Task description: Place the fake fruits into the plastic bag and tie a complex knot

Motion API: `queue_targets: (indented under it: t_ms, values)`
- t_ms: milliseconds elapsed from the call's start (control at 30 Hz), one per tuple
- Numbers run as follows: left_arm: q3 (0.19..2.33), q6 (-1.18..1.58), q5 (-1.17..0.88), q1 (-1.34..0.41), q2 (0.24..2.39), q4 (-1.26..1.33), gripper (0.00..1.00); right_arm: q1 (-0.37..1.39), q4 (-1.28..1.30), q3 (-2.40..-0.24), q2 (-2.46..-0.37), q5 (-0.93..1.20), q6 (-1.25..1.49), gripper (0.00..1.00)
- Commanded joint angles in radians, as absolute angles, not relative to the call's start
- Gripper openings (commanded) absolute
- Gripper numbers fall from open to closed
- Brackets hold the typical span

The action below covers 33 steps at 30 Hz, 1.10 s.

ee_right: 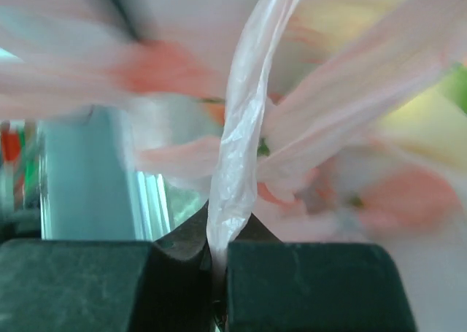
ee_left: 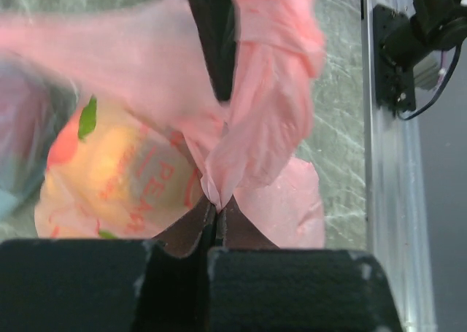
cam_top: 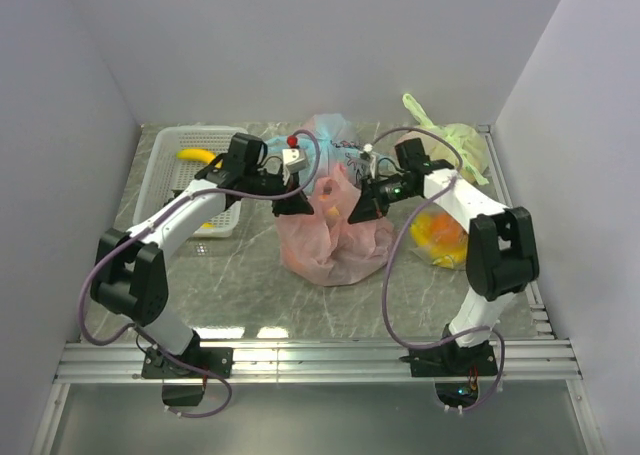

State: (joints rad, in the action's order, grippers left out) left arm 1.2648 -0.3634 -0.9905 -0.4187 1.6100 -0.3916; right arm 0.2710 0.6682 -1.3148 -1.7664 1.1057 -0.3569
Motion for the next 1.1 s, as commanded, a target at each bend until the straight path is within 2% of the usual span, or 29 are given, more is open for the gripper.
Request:
queue_targets:
  t_ms: [0,100,133,300,433,467,500,533,567,667,700,833,867,900,1067]
  values:
    - [1.185,-0.204,-1.003,-0.394,1.540,-0.275,0.00,0.238,0.283,-1.206,-1.608,0.825,0.095,0.00]
    - [1.112,-0.095,-0.927,-0.396,1.506,-0.204,0.01,0.253,0.340,-1.195,-1.583,0.718,0.279,0.00]
    - [1.097,-0.056,-0.905,-0.394,1.497,-0.195,0.01,0.262,0.371,-1.200,-1.582,0.618,0.334,0.00]
    - [1.068,-0.026,-0.838,-0.393,1.500,-0.199,0.00,0.356,0.567,-1.290,-1.604,0.408,0.411,0.00]
    - [1.084,-0.006,-0.828,-0.391,1.526,-0.193,0.00,0.373,0.595,-1.342,-1.637,0.380,0.419,0.00]
    - [1.088,-0.008,-0.833,-0.391,1.529,-0.189,0.00,0.373,0.601,-1.370,-1.658,0.446,0.411,0.03]
    - [1.088,0.027,-0.839,-0.391,1.528,-0.184,0.01,0.373,0.612,-1.384,-1.667,0.472,0.397,0.17]
    - [1.089,0.028,-0.853,-0.391,1.529,-0.183,0.01,0.370,0.611,-1.391,-1.670,0.501,0.371,0.22]
    - [1.092,0.025,-0.856,-0.390,1.529,-0.186,0.01,0.368,0.598,-1.381,-1.655,0.523,0.353,0.41]
    - [1.095,0.017,-0.841,-0.390,1.522,-0.198,0.01,0.364,0.583,-1.350,-1.611,0.436,0.333,0.68]
    - [1.094,0.020,-0.836,-0.390,1.517,-0.198,0.01,0.362,0.627,-1.361,-1.609,0.367,0.339,0.82]
    - [1.082,0.050,-0.831,-0.388,1.490,-0.169,0.01,0.388,0.742,-1.469,-1.618,0.200,0.411,0.86]
    - [1.065,0.058,-0.837,-0.387,1.482,-0.154,0.00,0.403,0.738,-1.467,-1.608,0.183,0.416,0.93]
    - [1.057,0.067,-0.839,-0.387,1.476,-0.125,0.01,0.406,0.729,-1.465,-1.602,0.181,0.425,0.95]
    - [1.029,0.147,-0.848,-0.387,1.454,-0.071,0.01,0.460,0.736,-1.447,-1.600,0.074,0.546,0.96]
